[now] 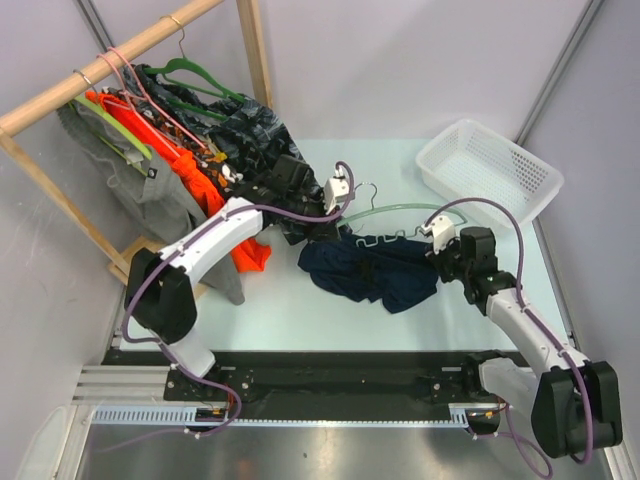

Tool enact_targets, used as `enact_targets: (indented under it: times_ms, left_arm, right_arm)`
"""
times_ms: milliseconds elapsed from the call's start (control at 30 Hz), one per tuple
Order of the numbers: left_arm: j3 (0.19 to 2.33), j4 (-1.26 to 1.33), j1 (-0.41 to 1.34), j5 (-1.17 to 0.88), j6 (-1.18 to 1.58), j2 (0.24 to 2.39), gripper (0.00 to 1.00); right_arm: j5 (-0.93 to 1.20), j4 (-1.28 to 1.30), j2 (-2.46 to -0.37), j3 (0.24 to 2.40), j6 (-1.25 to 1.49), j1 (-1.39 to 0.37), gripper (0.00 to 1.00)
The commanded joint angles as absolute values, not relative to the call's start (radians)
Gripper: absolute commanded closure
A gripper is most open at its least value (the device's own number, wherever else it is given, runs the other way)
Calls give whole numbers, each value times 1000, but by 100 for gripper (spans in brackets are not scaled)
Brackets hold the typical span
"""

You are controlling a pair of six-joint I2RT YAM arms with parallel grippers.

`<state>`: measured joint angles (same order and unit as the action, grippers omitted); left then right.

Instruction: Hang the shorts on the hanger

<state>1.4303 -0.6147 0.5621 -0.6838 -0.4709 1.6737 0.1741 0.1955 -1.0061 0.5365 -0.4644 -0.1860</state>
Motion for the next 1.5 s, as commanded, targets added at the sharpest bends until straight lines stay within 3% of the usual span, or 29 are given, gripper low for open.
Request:
enact_targets:
  times_ms: [0, 133, 400, 633, 1067, 1467]
  left_arm:
    - [1410, -592, 519, -701, -431, 1589, 100]
    - [1368, -545, 482, -733, -413, 1545, 99]
    - [1283, -497, 439, -796, -463, 1442, 99]
    - [1292, -618, 433, -793, -642, 1437, 100]
    - [1308, -738, 446, -513, -871, 1472, 100]
    - [1385, -735, 603, -167, -913, 1585, 100]
  right_arm:
    - [147, 164, -1029, 535, -453, -126, 90]
    - [245, 178, -1034, 537, -449, -23, 100]
    - [442, 190, -1121, 558, -431, 234, 100]
    - [485, 170, -1193, 636, -385, 320, 100]
    - [474, 209, -1169, 745, -443, 354, 100]
    - [390, 267, -1025, 819, -540, 307, 100]
